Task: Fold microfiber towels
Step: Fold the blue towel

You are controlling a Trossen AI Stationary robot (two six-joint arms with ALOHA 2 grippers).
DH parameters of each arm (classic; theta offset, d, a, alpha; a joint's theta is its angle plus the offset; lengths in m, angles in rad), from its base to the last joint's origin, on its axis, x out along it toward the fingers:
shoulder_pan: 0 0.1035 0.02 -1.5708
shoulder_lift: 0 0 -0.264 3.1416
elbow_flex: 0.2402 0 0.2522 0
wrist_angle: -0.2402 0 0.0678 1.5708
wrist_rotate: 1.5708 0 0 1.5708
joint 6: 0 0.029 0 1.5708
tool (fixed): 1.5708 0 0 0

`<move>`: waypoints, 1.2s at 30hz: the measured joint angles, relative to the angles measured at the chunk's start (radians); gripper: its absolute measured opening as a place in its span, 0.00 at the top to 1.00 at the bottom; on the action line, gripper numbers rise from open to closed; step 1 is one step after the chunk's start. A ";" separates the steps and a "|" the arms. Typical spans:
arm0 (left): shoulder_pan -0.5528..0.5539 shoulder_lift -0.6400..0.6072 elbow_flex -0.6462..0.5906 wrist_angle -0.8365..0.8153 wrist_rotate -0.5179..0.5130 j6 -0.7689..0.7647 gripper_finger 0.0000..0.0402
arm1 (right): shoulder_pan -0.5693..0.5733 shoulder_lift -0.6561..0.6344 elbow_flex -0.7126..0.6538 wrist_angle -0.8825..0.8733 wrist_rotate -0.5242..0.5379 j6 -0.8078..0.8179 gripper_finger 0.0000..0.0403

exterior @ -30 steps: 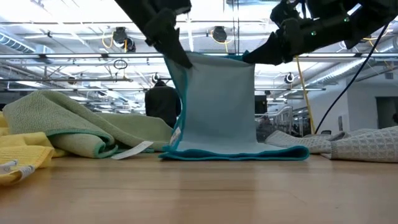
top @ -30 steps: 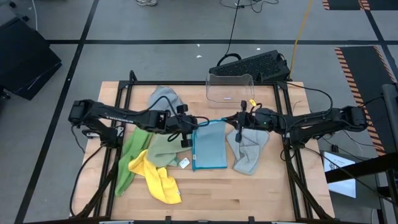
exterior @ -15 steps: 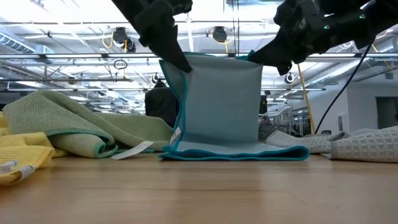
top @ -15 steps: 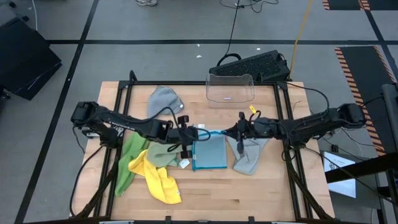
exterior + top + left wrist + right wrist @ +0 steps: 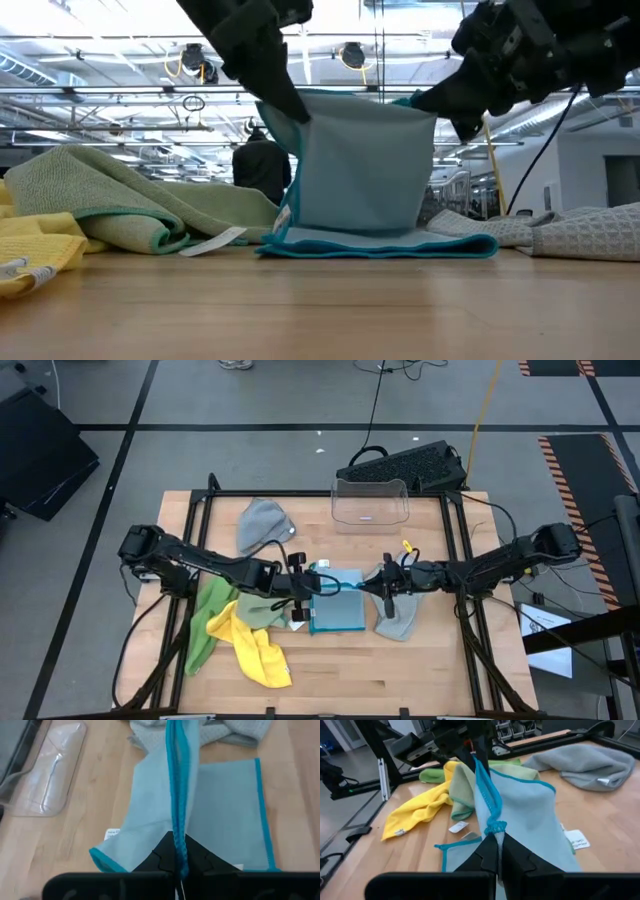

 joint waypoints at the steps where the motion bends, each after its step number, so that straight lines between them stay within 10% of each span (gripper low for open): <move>1: 0.000 0.005 0.000 -0.009 -0.001 0.000 0.98 | -0.001 0.021 -0.001 0.014 0.000 -0.001 0.99; 36: -0.067 0.043 -0.097 0.175 0.009 -0.073 0.98 | 0.053 0.239 0.001 0.076 -0.005 0.099 0.99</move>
